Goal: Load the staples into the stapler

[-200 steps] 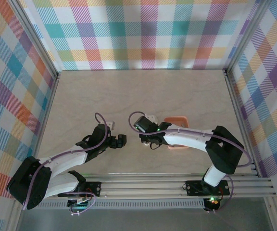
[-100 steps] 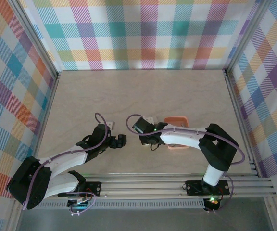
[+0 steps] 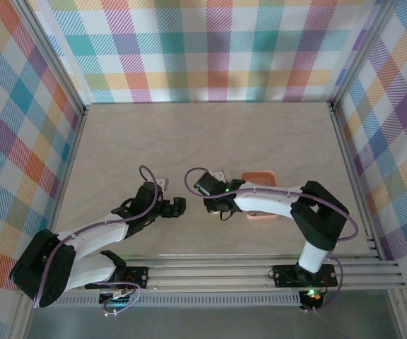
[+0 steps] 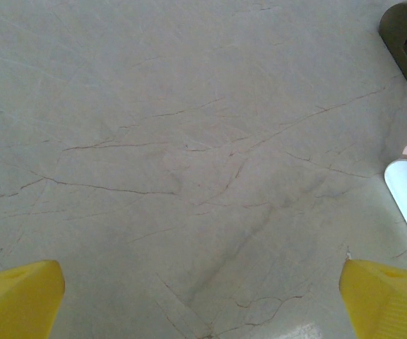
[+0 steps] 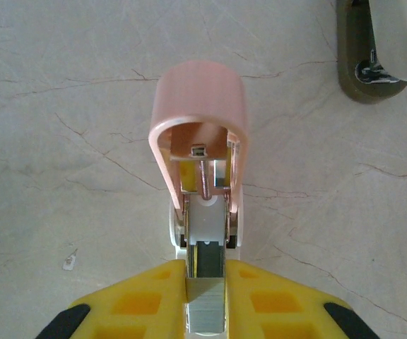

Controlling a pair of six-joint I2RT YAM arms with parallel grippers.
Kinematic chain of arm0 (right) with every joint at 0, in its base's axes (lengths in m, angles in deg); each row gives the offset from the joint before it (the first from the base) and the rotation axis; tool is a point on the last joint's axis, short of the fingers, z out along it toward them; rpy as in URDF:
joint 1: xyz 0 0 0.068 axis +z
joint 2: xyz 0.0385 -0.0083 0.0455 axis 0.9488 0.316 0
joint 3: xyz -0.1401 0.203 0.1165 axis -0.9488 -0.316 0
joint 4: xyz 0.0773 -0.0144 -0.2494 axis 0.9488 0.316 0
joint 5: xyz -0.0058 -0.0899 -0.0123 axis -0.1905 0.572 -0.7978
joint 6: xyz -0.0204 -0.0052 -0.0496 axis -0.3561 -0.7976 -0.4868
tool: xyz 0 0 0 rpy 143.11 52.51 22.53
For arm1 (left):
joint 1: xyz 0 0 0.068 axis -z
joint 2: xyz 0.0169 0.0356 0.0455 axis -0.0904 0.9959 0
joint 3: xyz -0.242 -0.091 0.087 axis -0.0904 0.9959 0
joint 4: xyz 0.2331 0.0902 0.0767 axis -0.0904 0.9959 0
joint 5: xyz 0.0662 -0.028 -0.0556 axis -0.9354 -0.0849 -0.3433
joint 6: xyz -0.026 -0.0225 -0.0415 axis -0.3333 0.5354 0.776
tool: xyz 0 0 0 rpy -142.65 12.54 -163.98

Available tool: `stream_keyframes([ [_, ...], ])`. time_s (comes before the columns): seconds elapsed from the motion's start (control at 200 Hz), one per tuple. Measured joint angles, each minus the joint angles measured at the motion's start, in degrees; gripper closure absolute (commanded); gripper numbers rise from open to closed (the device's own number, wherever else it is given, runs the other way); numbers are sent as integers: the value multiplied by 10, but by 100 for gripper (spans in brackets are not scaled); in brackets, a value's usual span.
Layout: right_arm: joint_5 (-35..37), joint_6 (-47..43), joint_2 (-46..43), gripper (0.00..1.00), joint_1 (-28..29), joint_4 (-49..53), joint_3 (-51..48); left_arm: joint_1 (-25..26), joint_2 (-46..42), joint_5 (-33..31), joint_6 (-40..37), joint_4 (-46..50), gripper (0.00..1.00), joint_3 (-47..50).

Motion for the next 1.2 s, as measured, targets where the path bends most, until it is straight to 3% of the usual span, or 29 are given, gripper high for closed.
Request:
stream_keyframes([
  [1.2,2,2,-14,82,0,9,6,0,-1,2,-1,-1,0,0],
])
